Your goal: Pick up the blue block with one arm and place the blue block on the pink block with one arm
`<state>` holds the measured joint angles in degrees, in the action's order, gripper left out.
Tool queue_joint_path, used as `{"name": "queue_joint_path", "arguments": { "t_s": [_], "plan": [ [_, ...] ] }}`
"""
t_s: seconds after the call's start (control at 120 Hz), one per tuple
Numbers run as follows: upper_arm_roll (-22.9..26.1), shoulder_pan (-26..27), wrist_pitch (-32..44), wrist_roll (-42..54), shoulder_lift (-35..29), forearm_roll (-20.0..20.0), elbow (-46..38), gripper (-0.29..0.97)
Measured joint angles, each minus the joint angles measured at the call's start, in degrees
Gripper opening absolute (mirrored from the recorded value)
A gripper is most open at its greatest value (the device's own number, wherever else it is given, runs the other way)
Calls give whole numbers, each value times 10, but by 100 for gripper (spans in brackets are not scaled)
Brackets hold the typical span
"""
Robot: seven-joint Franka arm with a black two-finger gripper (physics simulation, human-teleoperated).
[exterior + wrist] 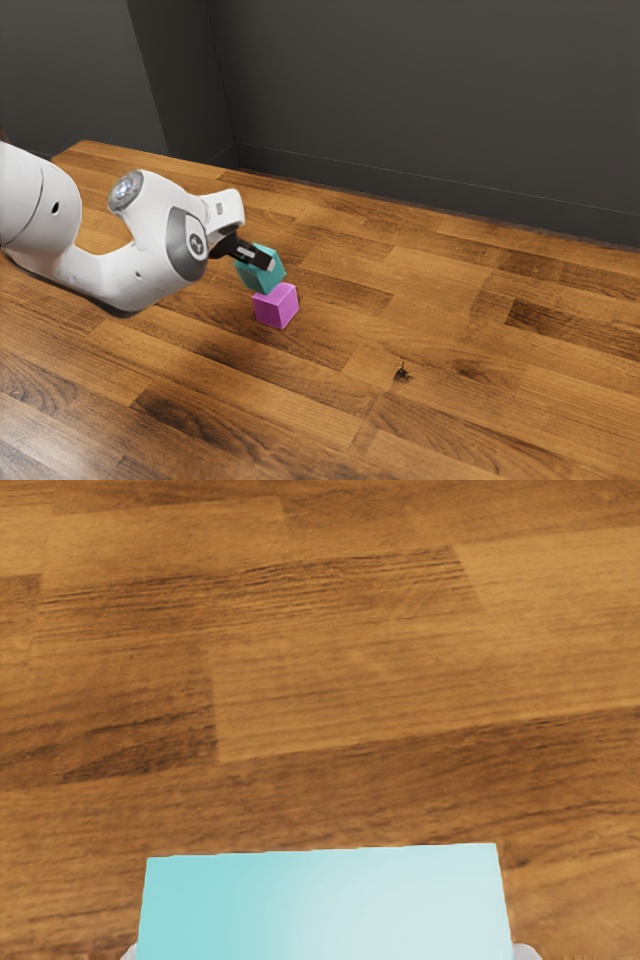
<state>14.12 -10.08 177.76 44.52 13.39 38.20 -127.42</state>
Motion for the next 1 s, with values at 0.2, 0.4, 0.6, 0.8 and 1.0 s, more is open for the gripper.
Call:
{"name": "queue_joint_path", "arguments": {
  "t_s": [0.2, 0.4, 0.6, 0.8, 1.0],
  "plan": [
    [-14, 20, 17, -12, 17, 4, 18, 31],
    [-15, 30, 23, -21, 19, 4, 18, 32],
    [-15, 33, 23, -27, 26, 4, 20, 48],
    [-18, 36, 22, -29, 25, 3, 29, 59],
    [-54, 37, -7, -15, -6, -12, 43, 63]
  ]
}}
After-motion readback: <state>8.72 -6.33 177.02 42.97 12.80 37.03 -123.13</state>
